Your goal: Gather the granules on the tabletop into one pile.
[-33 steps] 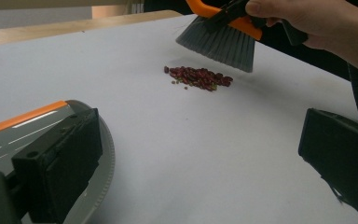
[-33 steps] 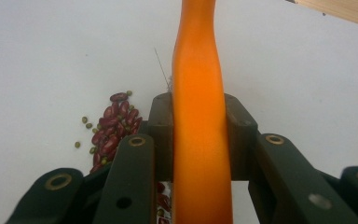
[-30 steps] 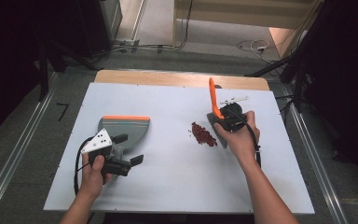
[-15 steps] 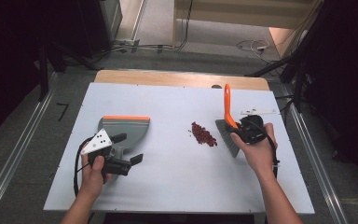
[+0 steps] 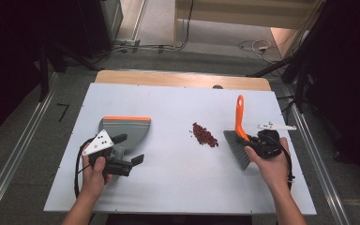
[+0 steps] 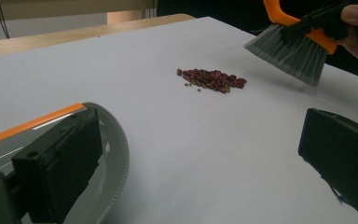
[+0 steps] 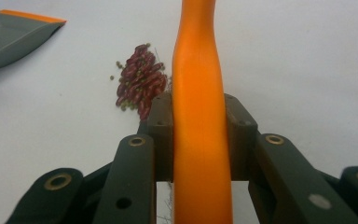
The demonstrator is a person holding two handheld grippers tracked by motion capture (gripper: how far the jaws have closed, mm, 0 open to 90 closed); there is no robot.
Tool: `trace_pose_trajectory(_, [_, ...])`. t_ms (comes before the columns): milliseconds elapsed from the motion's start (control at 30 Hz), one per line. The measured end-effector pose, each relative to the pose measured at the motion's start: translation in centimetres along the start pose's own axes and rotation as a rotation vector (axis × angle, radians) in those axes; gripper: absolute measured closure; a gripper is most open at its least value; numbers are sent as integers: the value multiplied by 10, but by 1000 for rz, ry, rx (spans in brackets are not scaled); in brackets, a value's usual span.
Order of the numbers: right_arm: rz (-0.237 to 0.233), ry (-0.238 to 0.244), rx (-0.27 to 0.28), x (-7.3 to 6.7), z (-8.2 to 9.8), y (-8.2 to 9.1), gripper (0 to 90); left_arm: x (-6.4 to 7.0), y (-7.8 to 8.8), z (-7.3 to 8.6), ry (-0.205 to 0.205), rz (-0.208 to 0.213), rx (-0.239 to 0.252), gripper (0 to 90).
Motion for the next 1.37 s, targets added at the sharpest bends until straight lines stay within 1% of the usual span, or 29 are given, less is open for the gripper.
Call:
trace_pose_trajectory(100, [-3, 7, 2, 1, 6, 5, 683, 0, 0, 0, 4, -2, -1, 3])
trace_pose_trajectory(133, [-9, -2, 3, 1, 9, 7, 683, 0, 1, 0, 2, -2, -1, 2])
trace_pose_trajectory(233, [-17, -7, 9, 4, 13, 12, 682, 0, 2, 0, 2, -5, 4, 2])
trace_pose_trajectory(300, [-26, -14, 18, 7, 16, 17, 683, -1, 2, 0, 0, -6, 6, 3])
trace_pose_trajectory(400, [-44, -9, 37, 12, 19, 24, 683, -2, 3, 0, 1, -12, 11, 3])
trace_pose_trajectory(433, [-52, -6, 44, 14, 20, 27, 683, -2, 3, -1, 3, -13, 13, 3])
trace_pose_trajectory(500, [-51, -1, 49, 19, 23, 31, 683, -2, 3, -1, 8, -11, 16, 2])
trace_pose_trajectory(600, [-46, -19, 57, 27, 26, 35, 683, -1, 3, -2, 15, -5, 27, 3])
trace_pose_trajectory(733, [-56, -22, 65, 36, 29, 37, 683, -1, 2, -1, 11, -15, 26, 2])
trace_pose_trajectory(833, [-52, -42, 57, 44, 33, 37, 683, -2, 4, -2, 19, -12, 35, 3])
trace_pose_trajectory(900, [-62, -53, 60, 48, 35, 37, 683, -4, 5, -2, 31, -11, 46, 3])
trace_pose_trajectory(933, [-68, -55, 63, 49, 36, 37, 683, -4, 5, -2, 35, -13, 47, 3])
trace_pose_trajectory(1100, [-67, -55, 60, 51, 37, 37, 683, -5, 5, -3, 37, -17, 53, 3])
trace_pose_trajectory(1200, [-67, -56, 57, 51, 37, 37, 683, -5, 6, -3, 35, -14, 54, 3])
trace_pose_trajectory(1367, [-65, -42, 56, 49, 36, 36, 683, -6, 5, -2, 36, -17, 50, 3])
Point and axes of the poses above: each handheld gripper's, and its own axes: y roughly backward along the jaws, z roughly out of its underside, x roughly to its right, the point moved 5 cm from there along -y, roughly forward along the jaws, and after that the axes turned 4 degrees about y, right-handed, at the moved point
